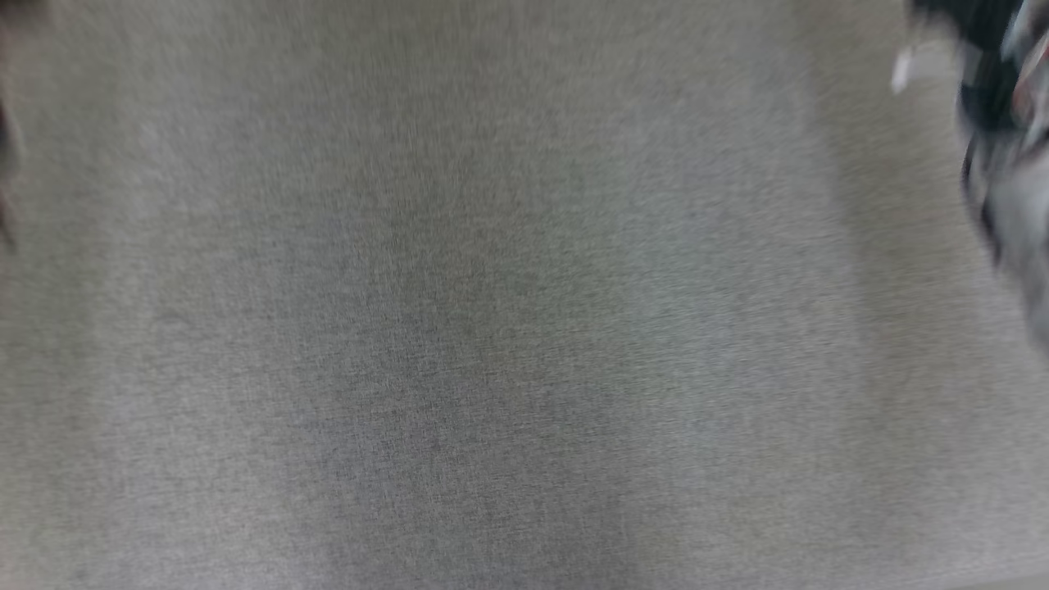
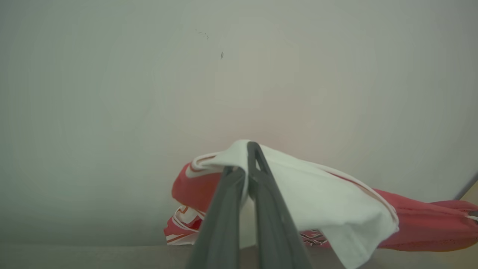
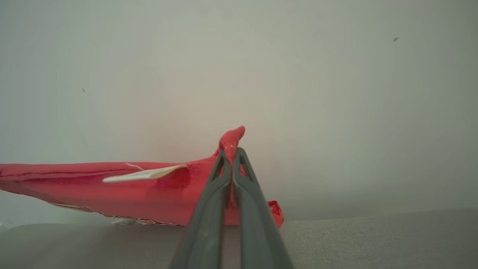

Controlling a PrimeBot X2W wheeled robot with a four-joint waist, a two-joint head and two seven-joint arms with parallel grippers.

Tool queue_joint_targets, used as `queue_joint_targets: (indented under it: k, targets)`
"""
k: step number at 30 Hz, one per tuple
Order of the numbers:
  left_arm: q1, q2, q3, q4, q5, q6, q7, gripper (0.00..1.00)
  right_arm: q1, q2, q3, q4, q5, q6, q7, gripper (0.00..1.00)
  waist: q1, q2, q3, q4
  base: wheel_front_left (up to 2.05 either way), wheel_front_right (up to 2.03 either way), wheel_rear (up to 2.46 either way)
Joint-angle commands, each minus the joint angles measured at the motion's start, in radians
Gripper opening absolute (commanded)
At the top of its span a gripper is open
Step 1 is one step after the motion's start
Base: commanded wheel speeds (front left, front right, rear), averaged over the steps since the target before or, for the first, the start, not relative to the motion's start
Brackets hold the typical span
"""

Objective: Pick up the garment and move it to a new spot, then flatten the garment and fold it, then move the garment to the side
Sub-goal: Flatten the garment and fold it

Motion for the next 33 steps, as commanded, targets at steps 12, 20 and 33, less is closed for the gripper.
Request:
queue_joint_targets:
  k: [12,20,33]
  targets:
    - [0.834,0.001,0.159,-0.594,-0.054,0.246,-0.035,0.00,0.646,-0.122,-0.117,-0.359,0.031,-0.002,0.035,0.00,0.0002,0.0001,-0.214,-0.026,0.00,0.00,0.00]
    - [1.251,-0.137,0.202,-0.742,-0.022,0.244,-0.036,0.00,1.116,-0.033,-0.348,-0.536,-0.011,-0.003,0.084,0.00,0.0002,0.0001,-0.307,0.013,0.00,0.00,0.00]
    - [1.398,-0.248,0.198,-0.619,0.003,0.154,-0.036,0.00,1.375,0.132,-0.478,-0.641,-0.146,-0.003,0.198,0.00,0.0002,0.0001,-0.352,0.007,0.00,0.00,0.00]
